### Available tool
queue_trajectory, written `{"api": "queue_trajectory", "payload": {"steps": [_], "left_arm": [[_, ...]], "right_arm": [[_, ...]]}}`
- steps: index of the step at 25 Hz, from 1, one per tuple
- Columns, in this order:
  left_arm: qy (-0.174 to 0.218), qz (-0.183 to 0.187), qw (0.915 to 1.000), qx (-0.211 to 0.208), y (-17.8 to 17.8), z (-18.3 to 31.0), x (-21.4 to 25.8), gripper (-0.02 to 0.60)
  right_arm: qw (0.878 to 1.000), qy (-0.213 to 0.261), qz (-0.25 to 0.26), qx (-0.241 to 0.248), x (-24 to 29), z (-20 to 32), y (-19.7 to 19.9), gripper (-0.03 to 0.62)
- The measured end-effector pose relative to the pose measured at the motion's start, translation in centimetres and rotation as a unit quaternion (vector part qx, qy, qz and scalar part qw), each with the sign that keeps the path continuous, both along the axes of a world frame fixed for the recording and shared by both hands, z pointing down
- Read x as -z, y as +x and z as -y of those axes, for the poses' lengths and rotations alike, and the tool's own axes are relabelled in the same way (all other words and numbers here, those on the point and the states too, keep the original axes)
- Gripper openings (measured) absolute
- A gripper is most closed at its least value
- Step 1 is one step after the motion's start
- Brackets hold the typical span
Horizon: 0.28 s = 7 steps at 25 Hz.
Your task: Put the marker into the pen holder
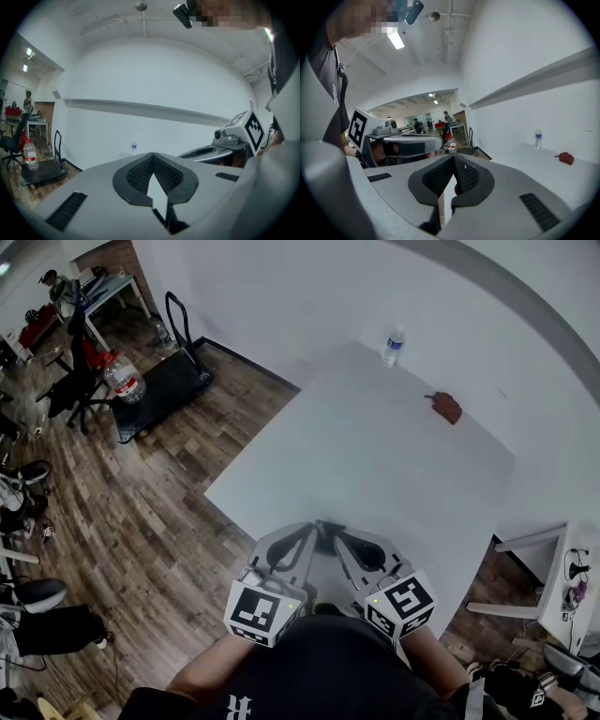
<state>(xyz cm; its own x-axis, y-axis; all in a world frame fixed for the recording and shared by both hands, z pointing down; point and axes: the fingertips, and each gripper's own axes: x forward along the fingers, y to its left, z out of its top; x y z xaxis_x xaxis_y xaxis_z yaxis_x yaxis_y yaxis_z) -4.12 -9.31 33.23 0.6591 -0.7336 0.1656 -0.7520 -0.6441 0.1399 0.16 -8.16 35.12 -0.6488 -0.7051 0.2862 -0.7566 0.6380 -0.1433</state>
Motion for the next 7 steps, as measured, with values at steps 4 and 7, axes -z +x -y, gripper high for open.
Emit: {"api": "queue_trajectory", "payload": {"steps": [4, 7], "left_arm": [[0.001, -0.004, 1.0000, -0.003, 0.5, -0.2, 0.7, 0.005], [-0.001, -0.004, 1.0000, -0.004, 0.8, -0.3, 1.0, 0.005]], "right_arm": [[1.000, -0.001, 0.000, 0.000, 0.8, -0.1, 0.5, 0.014], [1.000, -0.002, -0.001, -0.001, 1.2, -0.2, 0.8, 0.014]]}}
